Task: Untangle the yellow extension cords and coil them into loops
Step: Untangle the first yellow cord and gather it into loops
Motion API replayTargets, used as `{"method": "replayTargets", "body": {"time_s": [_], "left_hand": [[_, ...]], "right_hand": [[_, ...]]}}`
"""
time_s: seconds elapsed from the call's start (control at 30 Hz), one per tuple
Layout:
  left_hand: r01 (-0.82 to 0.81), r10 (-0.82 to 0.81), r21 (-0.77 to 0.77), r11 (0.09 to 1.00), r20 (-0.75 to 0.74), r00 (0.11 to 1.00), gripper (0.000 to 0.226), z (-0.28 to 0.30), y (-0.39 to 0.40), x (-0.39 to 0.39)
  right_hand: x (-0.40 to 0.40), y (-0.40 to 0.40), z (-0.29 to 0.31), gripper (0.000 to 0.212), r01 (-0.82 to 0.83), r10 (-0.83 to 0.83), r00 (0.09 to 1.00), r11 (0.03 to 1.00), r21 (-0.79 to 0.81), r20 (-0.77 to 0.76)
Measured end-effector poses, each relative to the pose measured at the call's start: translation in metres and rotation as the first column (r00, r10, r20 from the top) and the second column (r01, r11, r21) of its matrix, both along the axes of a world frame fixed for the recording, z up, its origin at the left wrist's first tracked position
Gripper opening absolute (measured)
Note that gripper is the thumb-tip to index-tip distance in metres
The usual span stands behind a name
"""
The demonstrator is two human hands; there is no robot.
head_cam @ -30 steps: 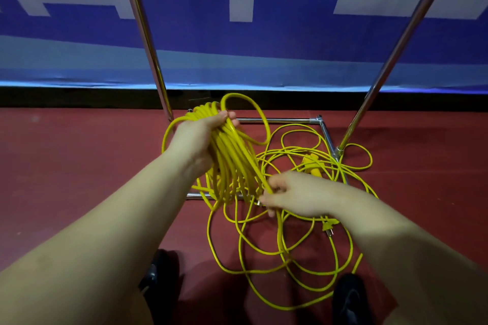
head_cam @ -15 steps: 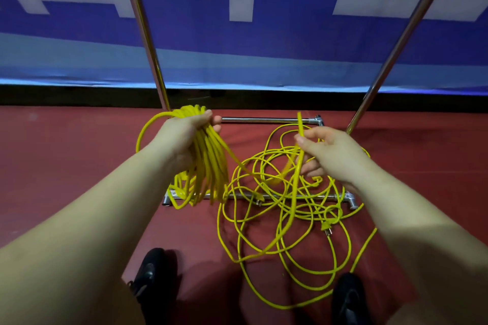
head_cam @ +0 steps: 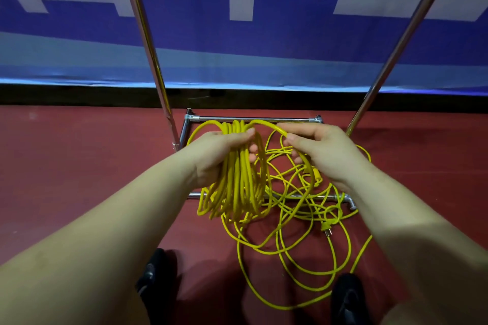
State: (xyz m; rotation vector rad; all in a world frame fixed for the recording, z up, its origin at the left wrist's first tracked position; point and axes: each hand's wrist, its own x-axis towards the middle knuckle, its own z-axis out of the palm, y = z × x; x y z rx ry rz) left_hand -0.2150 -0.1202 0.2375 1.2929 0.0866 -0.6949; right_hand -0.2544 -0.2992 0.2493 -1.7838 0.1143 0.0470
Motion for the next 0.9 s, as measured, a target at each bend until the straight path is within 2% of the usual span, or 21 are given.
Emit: {"method": "replayTargets", "body": {"time_s": [0.07, 0.17, 0.27, 0.37, 0.43, 0.5, 0.57, 0.63, 0.67, 0.7, 0.73, 0.83, 0.9], "left_hand": [[0.014, -0.014, 0.043, 0.999, -0.011, 1.0, 0.03, -0.002, -0.002, 0.001], [0.003, -0.002, 0.089, 0.996, -0.006, 1.0, 0.043, -0.002, -0.005, -0.001], [-0.044, 0.04, 0.139, 0.989, 0.034, 0.999, 0.042, -0.003, -0.006, -0.001], [-0.137, 0.124, 0.189, 0.973, 0.08, 0.989, 0.032, -0.004, -0.006, -0.001], [-0.171, 0.161, 0.136, 0.976, 0.081, 0.984, 0.024, -0.002, -0.008, -0.001], [-0.244, 0.244, 0.014, 0.97, 0.021, 0.97, 0.028, 0.002, -0.009, 0.001], [-0.344, 0.339, -0.111, 0.932, -0.063, 0.939, 0.03, 0.006, -0.006, 0.007], [-0.431, 0.408, -0.221, 0.875, -0.142, 0.902, 0.03, 0.009, 0.002, 0.014], [-0.459, 0.428, -0.263, 0.848, -0.169, 0.888, 0.03, 0.01, 0.006, 0.017], [-0.479, 0.443, -0.289, 0.829, -0.183, 0.878, 0.029, 0.01, 0.01, 0.019], [-0.493, 0.457, -0.296, 0.818, -0.184, 0.87, 0.027, 0.01, 0.013, 0.02], [-0.518, 0.493, -0.287, 0.805, -0.161, 0.855, 0.023, 0.006, 0.02, 0.025], [-0.543, 0.52, -0.307, 0.782, -0.158, 0.839, 0.021, 0.004, 0.027, 0.03]], "right_hand": [[-0.001, 0.004, 0.001, 0.023, -0.009, 0.008, 1.0, 0.996, 0.086, 0.015], [-0.003, 0.012, -0.004, 0.02, -0.082, 0.079, 0.996, 0.992, 0.1, 0.031], [-0.006, 0.02, -0.009, 0.017, -0.165, 0.164, 0.986, 0.985, 0.06, 0.021], [-0.008, 0.025, -0.009, 0.015, -0.175, 0.175, 0.984, 0.984, 0.036, 0.02], [-0.009, 0.027, -0.007, 0.008, -0.155, 0.155, 0.988, 0.987, 0.045, 0.0], [-0.01, 0.028, -0.008, 0.007, -0.209, 0.209, 0.976, 0.978, 0.006, -0.06], [-0.012, 0.023, -0.013, 0.015, -0.374, 0.352, 0.922, 0.918, -0.134, -0.164], [-0.013, 0.015, -0.022, 0.018, -0.554, 0.462, 0.831, 0.742, -0.377, -0.311], [-0.014, 0.009, -0.029, 0.016, -0.609, 0.475, 0.793, 0.642, -0.466, -0.382], [-0.014, 0.005, -0.034, 0.01, -0.645, 0.473, 0.763, 0.584, -0.492, -0.44], [-0.015, 0.002, -0.037, 0.005, -0.668, 0.465, 0.743, 0.568, -0.481, -0.482], [-0.013, -0.003, -0.043, 0.02, -0.652, 0.419, 0.754, 0.571, -0.499, -0.506], [-0.011, -0.008, -0.043, 0.01, -0.604, 0.379, 0.794, 0.574, -0.553, -0.474]]}}
